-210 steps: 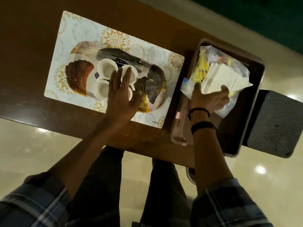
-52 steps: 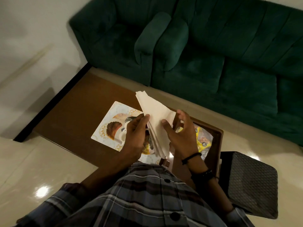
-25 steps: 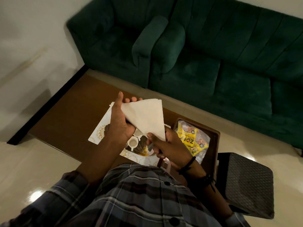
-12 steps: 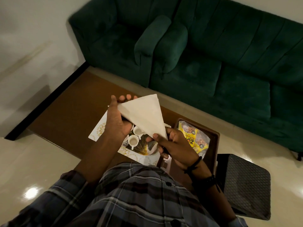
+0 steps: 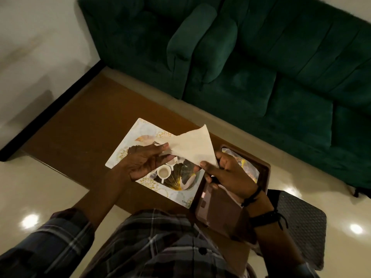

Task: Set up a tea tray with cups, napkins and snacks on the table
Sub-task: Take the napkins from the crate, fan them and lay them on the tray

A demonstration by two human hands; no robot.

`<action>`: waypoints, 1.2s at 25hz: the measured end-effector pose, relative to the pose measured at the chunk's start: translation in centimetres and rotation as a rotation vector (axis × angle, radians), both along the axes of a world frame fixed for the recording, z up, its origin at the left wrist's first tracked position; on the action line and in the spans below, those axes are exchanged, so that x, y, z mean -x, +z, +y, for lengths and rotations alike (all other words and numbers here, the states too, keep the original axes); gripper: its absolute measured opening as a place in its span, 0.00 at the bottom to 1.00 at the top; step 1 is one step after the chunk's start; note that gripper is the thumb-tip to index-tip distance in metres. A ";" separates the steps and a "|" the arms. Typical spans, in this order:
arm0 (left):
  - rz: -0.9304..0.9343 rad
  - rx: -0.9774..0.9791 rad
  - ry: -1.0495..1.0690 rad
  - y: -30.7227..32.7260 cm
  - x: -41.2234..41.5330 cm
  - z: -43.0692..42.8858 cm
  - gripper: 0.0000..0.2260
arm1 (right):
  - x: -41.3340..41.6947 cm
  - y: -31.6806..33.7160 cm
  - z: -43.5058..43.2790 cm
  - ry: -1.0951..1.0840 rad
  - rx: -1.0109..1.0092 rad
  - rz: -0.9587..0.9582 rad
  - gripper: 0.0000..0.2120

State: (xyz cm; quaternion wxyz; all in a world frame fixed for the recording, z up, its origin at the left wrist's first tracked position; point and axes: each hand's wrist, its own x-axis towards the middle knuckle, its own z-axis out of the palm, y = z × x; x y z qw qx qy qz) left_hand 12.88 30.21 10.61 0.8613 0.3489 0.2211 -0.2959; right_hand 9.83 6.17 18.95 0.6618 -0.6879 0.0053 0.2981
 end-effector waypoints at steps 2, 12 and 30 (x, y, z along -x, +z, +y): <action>0.021 -0.032 0.012 -1.9 -0.6 0.4 0.09 | -1.6 -0.8 0.3 0.072 0.102 -0.017 0.09; 0.008 -0.348 -0.467 -13.4 -1.3 4.7 0.22 | -5.9 -12.7 2.4 0.316 0.447 0.136 0.05; -1.224 -1.348 -0.733 -23.3 -13.4 5.8 0.17 | -11.3 -29.8 6.8 0.072 1.033 -0.613 0.18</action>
